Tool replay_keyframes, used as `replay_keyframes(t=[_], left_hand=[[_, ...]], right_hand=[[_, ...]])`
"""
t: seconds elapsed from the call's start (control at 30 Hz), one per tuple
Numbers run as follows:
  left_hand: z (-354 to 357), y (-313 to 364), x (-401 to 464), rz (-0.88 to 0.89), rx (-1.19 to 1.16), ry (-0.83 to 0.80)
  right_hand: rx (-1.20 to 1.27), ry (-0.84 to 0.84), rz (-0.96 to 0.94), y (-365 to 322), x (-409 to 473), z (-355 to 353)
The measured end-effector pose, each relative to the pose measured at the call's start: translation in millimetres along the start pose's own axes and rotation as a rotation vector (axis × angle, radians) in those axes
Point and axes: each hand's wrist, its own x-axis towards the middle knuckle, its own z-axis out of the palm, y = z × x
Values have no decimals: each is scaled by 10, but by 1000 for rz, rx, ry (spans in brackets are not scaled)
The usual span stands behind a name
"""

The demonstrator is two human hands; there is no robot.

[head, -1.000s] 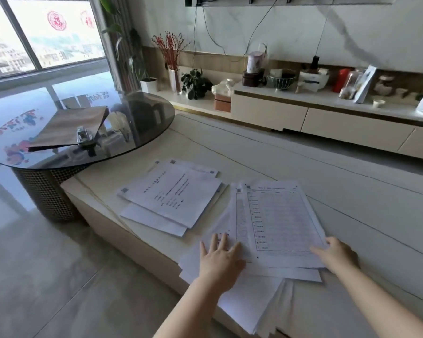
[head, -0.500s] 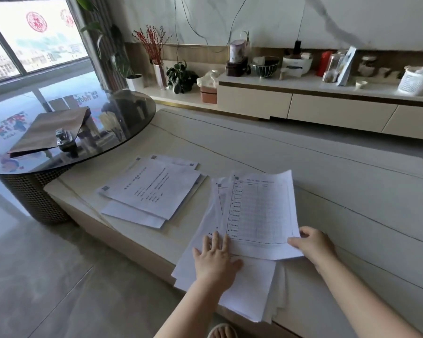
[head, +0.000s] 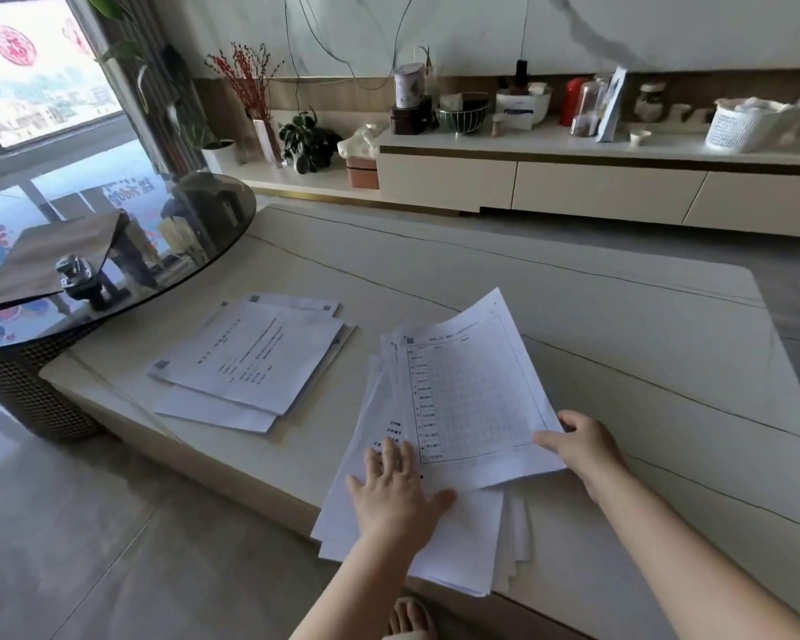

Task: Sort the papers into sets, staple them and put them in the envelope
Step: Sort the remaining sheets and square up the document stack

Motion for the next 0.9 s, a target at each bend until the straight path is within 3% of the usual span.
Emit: replay_keyframes(t=[0.13, 0.27, 0.43, 0.57, 0.77, 0.9], left_hand=[[-4, -9, 5, 5, -4, 22], [24, 8, 8, -31, -37, -9], [56, 154, 1, -40, -38, -59], [59, 244, 22, -52, -54, -58], [53, 360, 77, -70, -65, -53], [79, 406, 112, -81, -71, -41]], right_hand=[[90, -12, -20, 47, 61, 3], [-10, 128, -59, 81, 106, -66], [-46, 326, 29, 220, 208, -457], [-95, 309, 81, 388, 270, -739], [120, 456, 177, 632, 389, -1099], [89, 561, 222, 674, 449, -1337]])
